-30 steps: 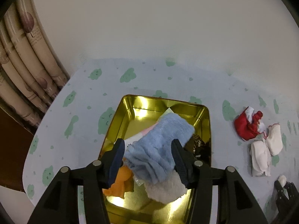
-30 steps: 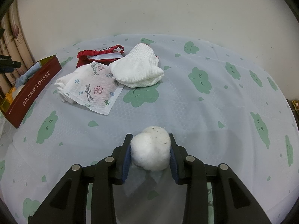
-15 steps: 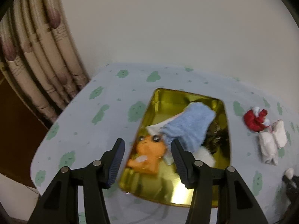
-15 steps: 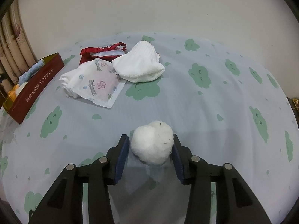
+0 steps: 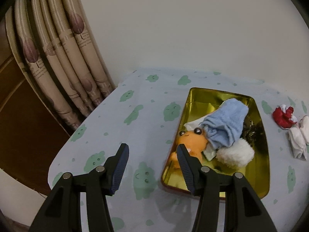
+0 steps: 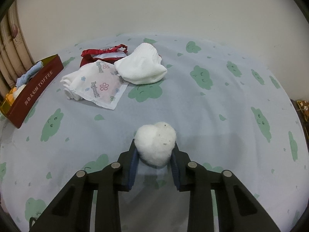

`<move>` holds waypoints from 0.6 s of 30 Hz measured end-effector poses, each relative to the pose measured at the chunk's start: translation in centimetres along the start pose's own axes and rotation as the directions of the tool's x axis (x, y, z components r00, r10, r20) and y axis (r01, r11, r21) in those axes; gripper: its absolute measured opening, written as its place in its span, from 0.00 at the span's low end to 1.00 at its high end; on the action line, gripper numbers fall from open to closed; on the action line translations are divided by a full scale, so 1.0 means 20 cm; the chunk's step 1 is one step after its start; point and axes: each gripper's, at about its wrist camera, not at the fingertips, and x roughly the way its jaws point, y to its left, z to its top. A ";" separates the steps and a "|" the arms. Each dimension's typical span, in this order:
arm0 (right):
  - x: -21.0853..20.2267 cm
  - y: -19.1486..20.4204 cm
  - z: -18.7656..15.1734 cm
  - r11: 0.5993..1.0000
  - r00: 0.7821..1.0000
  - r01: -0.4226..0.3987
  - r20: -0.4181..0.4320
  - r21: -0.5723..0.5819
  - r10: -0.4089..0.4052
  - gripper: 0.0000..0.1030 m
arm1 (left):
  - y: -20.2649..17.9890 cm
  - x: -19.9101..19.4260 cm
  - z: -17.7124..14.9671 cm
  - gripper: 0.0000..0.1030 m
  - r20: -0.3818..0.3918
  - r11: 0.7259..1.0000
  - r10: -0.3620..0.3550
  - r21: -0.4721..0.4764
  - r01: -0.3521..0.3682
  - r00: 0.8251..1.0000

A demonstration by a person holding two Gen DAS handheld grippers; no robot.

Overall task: Organize soft objects
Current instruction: 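Carry the white pompom into the tin and open the right tool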

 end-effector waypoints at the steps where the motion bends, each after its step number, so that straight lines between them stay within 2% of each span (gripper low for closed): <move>1: 0.00 0.00 0.00 1.000 1.000 -0.002 0.001 0.000 0.002 0.27 | 0.01 0.00 -0.01 0.52 -0.004 1.000 -0.005 -0.005 0.005 1.000; 8: -0.04 0.11 0.04 0.999 0.999 -0.038 0.007 -0.021 0.038 0.27 | 0.09 0.00 -0.03 0.52 0.004 0.998 0.009 -0.061 -0.009 1.000; 14: -0.06 0.28 0.13 0.994 0.997 -0.073 0.009 -0.079 0.074 0.27 | 0.15 0.06 -0.07 0.52 -0.020 0.997 0.036 -0.074 -0.037 0.999; 18: -0.07 0.40 0.21 0.988 0.994 -0.106 0.015 -0.114 0.109 0.27 | 0.20 0.07 -0.07 0.52 -0.024 0.993 0.026 -0.112 -0.028 0.999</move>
